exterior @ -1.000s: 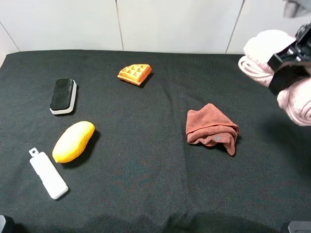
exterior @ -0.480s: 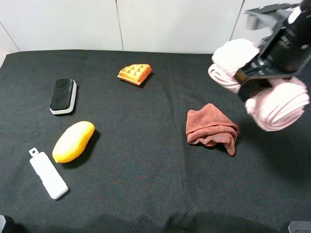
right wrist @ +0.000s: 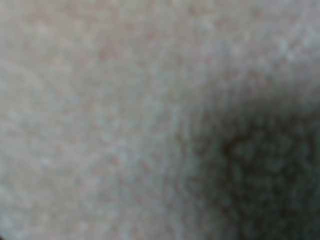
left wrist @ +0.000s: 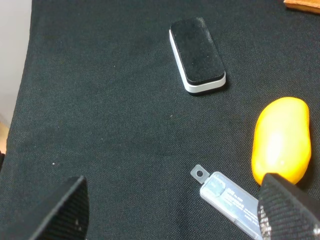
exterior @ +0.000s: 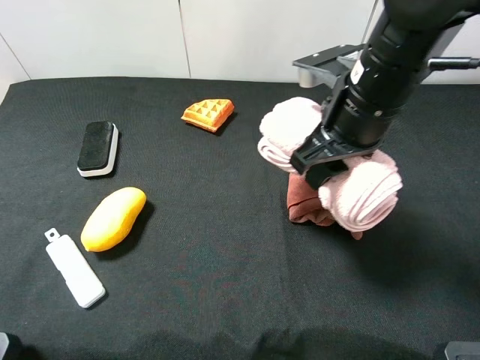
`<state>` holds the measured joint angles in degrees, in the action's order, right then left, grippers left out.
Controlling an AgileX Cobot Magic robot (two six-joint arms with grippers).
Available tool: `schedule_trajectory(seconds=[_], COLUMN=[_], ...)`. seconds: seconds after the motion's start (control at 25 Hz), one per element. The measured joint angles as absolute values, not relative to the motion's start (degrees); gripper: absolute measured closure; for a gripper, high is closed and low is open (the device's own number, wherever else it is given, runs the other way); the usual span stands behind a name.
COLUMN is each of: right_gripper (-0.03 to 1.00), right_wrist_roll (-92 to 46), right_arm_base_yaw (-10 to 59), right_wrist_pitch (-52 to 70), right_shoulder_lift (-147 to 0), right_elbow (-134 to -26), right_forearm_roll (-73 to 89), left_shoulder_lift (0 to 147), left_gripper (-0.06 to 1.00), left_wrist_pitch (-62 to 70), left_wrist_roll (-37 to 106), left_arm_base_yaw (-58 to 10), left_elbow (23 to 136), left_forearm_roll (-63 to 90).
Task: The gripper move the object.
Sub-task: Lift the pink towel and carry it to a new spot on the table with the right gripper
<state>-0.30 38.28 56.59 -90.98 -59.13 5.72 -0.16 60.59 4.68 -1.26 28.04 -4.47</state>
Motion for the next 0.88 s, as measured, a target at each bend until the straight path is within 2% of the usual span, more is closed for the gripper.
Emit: schedule_trajectory(seconds=[0.48, 0.88], right_gripper=[0.62, 0.62], right_wrist_roll=[4.2, 7.0], right_arm_base_yaw=[49.0, 54.2], right_wrist_pitch=[52.1, 50.4], right_shoulder_lift=[-92.4, -92.6], right_elbow=[-55.6, -54.6], right_forearm_roll=[5.7, 3.2], left_shoulder_lift=[-0.2, -0.2], left_gripper=[0.21, 0.21], left_wrist_pitch=[60.6, 60.6], left_wrist_roll=[4.7, 4.7], left_arm_base_yaw=[-1.3, -1.3], left_elbow=[28.0, 28.0], left_forearm_roll=[-4.5, -4.5])
